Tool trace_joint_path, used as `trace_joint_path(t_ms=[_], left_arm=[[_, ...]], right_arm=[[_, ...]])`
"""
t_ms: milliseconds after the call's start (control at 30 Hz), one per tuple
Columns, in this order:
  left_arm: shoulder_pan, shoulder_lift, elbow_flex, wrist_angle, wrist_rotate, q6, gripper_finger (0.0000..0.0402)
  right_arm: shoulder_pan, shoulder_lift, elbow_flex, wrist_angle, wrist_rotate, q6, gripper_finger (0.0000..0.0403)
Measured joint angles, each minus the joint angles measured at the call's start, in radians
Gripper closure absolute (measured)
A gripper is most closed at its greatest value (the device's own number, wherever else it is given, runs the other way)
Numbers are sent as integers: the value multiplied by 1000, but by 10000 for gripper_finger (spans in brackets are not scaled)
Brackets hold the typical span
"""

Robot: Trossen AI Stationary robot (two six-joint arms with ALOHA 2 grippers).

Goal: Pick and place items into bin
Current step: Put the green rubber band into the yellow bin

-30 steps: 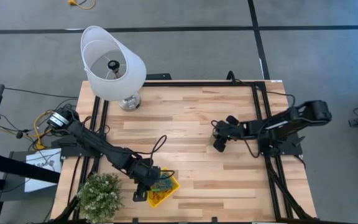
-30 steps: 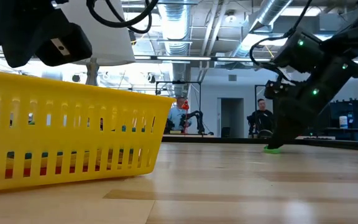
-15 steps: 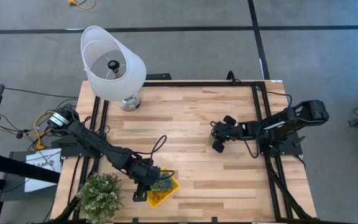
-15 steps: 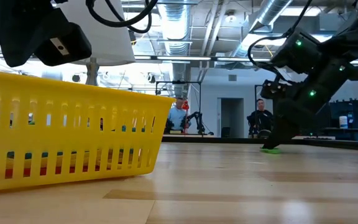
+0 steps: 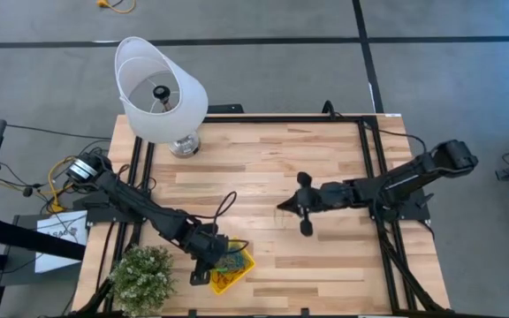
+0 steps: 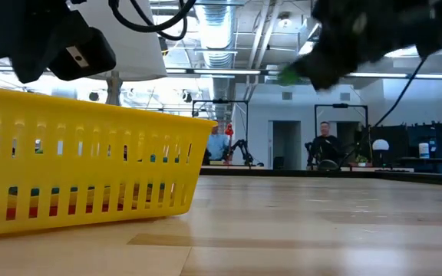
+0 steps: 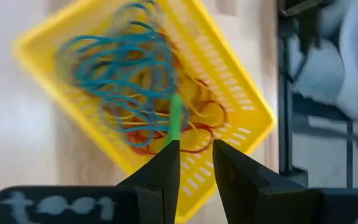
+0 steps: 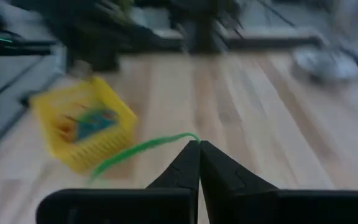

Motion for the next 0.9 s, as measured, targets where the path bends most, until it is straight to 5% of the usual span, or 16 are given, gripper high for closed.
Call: trace_joint_path(t_ms=[133,300,667,900], left_arm=[[12,-37,21,-105,-103,-50,318],[11,-131,77,-317,-391,2,318],[84,-277,80,-336,-857,18,318],[128,-276,79,-332,-927,-13,318]], right_arm=[[53,20,96,-2,-15,-75,401],[95,127,207,-8,-20,-121,402],[94,518,577,-6,-267,-205,402],[94,714,826,-66,-439,-194,402]])
